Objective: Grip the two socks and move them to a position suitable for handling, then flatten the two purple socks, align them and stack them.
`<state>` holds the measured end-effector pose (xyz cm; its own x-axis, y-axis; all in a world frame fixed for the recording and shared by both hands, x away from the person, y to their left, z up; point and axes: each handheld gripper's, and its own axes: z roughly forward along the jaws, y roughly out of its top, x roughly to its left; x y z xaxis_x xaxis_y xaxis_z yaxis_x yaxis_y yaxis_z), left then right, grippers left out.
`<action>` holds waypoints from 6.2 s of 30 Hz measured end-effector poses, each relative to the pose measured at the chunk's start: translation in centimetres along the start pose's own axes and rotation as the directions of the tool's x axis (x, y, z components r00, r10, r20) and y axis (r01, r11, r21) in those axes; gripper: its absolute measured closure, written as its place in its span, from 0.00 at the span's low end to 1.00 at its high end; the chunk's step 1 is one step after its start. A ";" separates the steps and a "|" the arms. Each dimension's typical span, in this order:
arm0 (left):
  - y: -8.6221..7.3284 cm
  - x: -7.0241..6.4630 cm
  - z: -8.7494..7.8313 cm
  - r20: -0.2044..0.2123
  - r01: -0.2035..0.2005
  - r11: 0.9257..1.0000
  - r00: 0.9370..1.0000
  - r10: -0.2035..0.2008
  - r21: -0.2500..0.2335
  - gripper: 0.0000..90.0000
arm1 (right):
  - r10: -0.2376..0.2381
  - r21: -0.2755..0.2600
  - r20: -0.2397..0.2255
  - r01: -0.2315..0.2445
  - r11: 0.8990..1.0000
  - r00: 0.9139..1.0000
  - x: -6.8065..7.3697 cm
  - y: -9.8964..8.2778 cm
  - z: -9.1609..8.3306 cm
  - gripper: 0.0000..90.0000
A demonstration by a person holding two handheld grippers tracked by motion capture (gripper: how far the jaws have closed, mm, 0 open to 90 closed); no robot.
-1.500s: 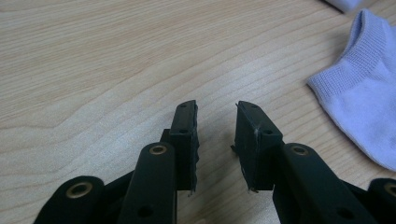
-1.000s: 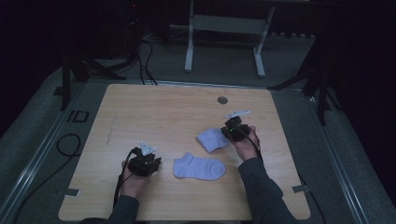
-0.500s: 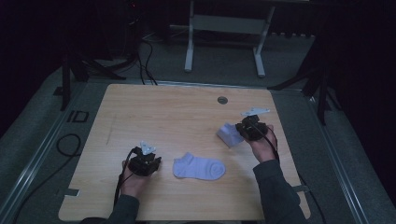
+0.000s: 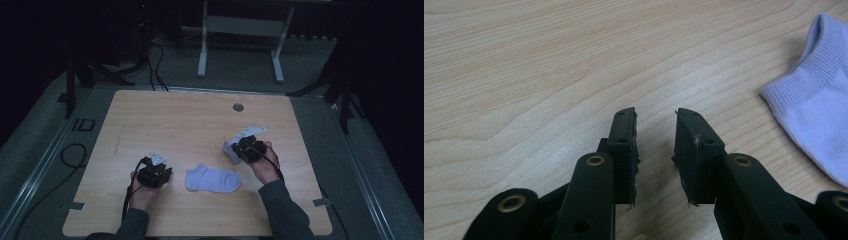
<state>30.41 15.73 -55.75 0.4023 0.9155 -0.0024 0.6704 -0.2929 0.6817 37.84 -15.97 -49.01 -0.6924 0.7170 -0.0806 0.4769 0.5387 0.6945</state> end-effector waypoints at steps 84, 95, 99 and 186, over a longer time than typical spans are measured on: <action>0.0 -0.6 0.1 0.008 -0.014 1.000 1.000 0.014 -0.005 0.77 | 0.045 0.088 -0.038 -0.042 0.995 0.998 -1.4 -5.2 -0.7 0.71; 0.1 -0.6 0.1 0.014 -0.012 1.000 1.000 0.013 -0.008 0.76 | -0.111 0.141 -0.116 0.127 0.982 0.987 0.2 -1.6 2.6 0.64; 0.1 -0.6 0.1 0.014 -0.012 1.000 1.000 0.012 -0.007 0.76 | -0.136 0.140 -0.155 0.158 0.977 0.979 1.0 -0.8 4.5 0.63; 0.0 -0.7 0.2 0.016 -0.003 1.000 1.000 0.004 -0.015 0.74 | -0.132 -0.100 -0.121 0.120 0.988 0.984 1.2 0.7 -3.6 0.97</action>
<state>30.22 15.05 -55.88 0.4151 0.9097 -0.0119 0.6594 -0.2917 0.6929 35.39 -16.34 -46.08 -0.8099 0.5805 -0.0844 0.3336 0.5741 0.7477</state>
